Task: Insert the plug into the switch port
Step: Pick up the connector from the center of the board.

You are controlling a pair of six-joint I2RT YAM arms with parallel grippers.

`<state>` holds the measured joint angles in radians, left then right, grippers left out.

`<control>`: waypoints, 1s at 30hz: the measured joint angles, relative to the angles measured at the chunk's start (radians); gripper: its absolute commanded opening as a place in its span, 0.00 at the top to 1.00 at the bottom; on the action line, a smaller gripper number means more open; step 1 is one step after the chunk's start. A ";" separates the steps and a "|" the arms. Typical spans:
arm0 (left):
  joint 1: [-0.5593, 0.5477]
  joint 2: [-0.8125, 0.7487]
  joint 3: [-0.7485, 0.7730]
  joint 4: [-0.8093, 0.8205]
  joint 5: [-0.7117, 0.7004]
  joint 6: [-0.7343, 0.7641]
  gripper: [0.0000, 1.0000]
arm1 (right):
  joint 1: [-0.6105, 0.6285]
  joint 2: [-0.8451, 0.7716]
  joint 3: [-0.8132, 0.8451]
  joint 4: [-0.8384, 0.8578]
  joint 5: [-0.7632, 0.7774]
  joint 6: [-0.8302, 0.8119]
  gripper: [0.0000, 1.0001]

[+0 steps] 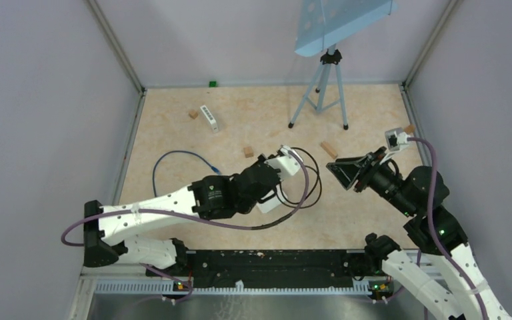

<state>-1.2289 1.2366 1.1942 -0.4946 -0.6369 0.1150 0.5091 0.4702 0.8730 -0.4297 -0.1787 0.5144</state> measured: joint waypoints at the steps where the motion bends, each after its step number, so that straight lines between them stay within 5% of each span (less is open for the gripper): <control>1: -0.023 0.010 0.000 -0.003 -0.039 0.013 1.00 | 0.000 0.003 -0.018 0.014 -0.020 -0.002 0.63; 5: -0.044 0.018 0.000 -0.023 -0.148 0.034 1.00 | 0.000 -0.009 -0.064 0.058 -0.066 -0.027 0.67; 9: -0.043 -0.023 0.000 -0.020 -0.156 0.071 1.00 | 0.000 -0.042 -0.113 0.119 -0.100 -0.080 0.52; 15: -0.044 -0.131 0.018 -0.009 -0.047 0.142 1.00 | 0.000 -0.038 -0.148 0.209 -0.169 -0.163 0.43; 30: -0.044 -0.102 0.060 -0.095 0.279 0.296 1.00 | 0.000 0.241 -0.037 0.317 -0.471 -0.434 0.40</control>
<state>-1.2728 1.1347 1.2545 -0.5900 -0.3580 0.4114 0.5091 0.7109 0.8356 -0.1123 -0.6495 0.0803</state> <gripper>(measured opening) 0.044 0.611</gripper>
